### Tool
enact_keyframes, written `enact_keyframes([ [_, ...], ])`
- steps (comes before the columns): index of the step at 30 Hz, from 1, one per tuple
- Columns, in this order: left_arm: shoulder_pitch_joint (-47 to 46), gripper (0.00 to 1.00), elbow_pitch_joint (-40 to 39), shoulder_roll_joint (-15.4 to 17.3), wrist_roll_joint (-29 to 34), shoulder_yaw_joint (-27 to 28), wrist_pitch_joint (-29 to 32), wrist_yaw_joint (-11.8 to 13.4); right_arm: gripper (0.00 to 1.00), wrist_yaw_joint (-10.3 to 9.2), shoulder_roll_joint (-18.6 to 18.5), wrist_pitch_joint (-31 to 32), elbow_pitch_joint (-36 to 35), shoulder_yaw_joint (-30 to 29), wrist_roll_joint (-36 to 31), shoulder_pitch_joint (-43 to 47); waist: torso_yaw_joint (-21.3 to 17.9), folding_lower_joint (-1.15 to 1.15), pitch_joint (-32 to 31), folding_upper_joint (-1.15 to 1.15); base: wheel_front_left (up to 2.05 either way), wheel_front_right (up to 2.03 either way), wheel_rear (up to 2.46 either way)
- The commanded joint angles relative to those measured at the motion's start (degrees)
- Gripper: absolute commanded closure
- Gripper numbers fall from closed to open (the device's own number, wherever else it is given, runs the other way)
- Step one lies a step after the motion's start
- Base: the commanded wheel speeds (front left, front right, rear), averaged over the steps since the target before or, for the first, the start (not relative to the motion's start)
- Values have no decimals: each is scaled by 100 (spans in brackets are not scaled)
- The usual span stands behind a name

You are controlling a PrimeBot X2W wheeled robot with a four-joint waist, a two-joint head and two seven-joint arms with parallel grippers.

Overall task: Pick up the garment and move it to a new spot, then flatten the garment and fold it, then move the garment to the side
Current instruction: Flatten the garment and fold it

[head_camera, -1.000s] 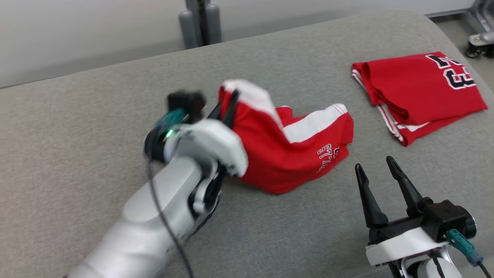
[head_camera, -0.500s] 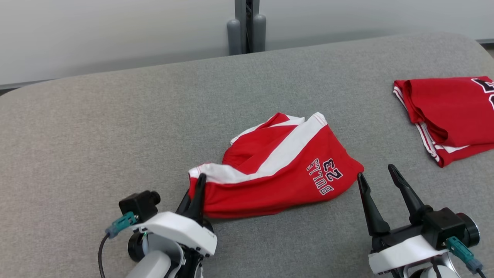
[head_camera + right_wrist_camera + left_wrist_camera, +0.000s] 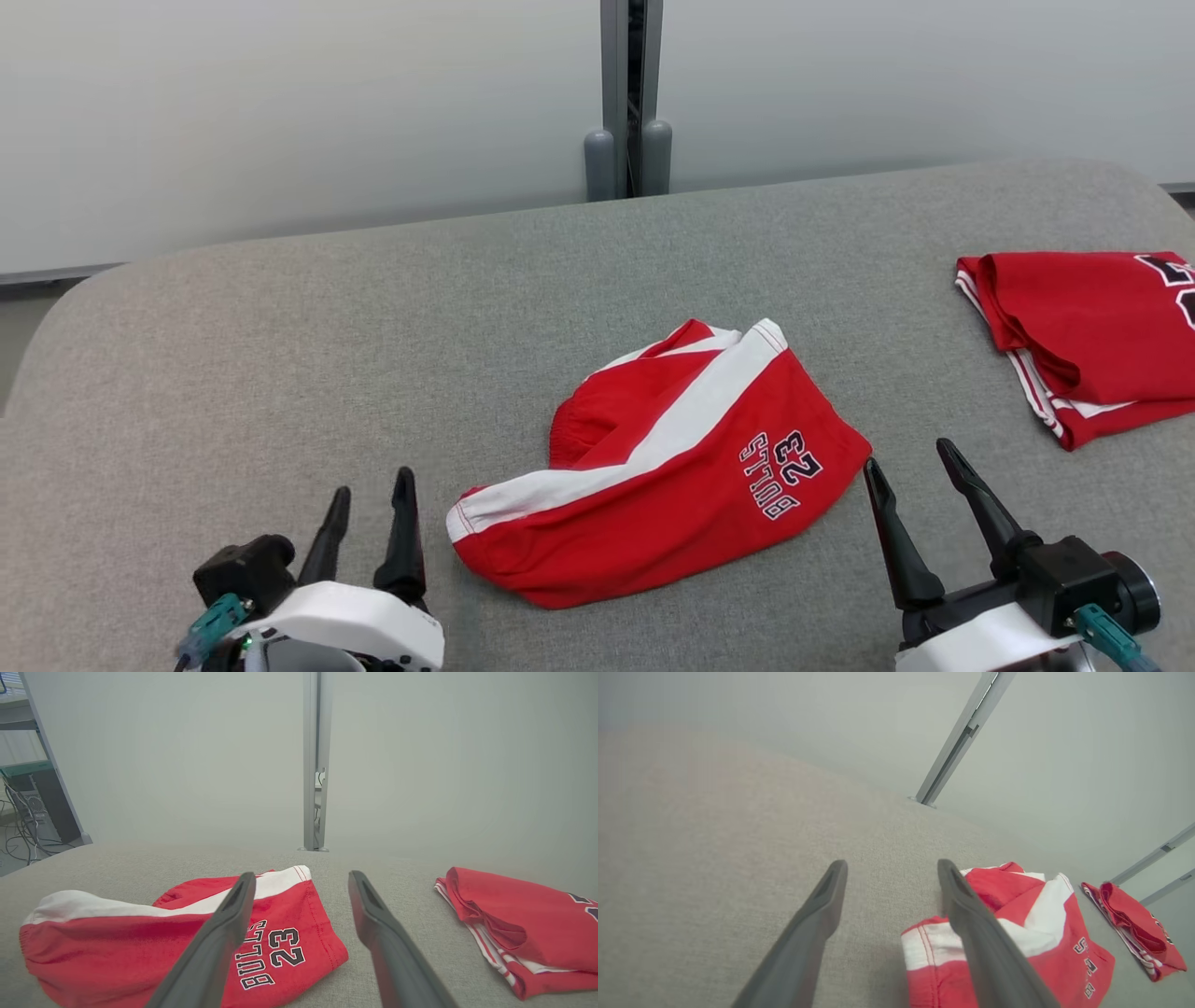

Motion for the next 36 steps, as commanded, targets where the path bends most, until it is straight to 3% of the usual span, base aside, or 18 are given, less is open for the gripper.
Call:
enact_keyframes([
  [1,100,0,-153,40,272,229,-24,67,0,-2,-44,-3,-30,-3,26,38,57,0,-133,0,0,0,0],
  [4,261,0,-587,7,1076,695,-23,77,0,-2,-44,-3,-97,34,30,22,97,0,-221,0,0,0,0],
  [10,707,0,-1243,-311,2601,1430,-16,-190,0,-2,-38,-3,-236,4,60,-44,213,0,-357,0,0,0,0],
  [18,1229,0,-1173,-705,3753,1727,-17,-472,0,-2,10,-2,-297,-51,104,189,348,0,-550,0,0,0,0],
  [25,1561,0,-728,-1006,3952,1872,-18,-667,0,-2,47,-2,-201,-93,145,453,418,0,-608,0,0,0,0],
  [36,1537,0,-408,-1099,4009,1948,-17,-801,0,-2,71,-2,-164,-139,136,506,424,0,-612,0,0,0,0],
])
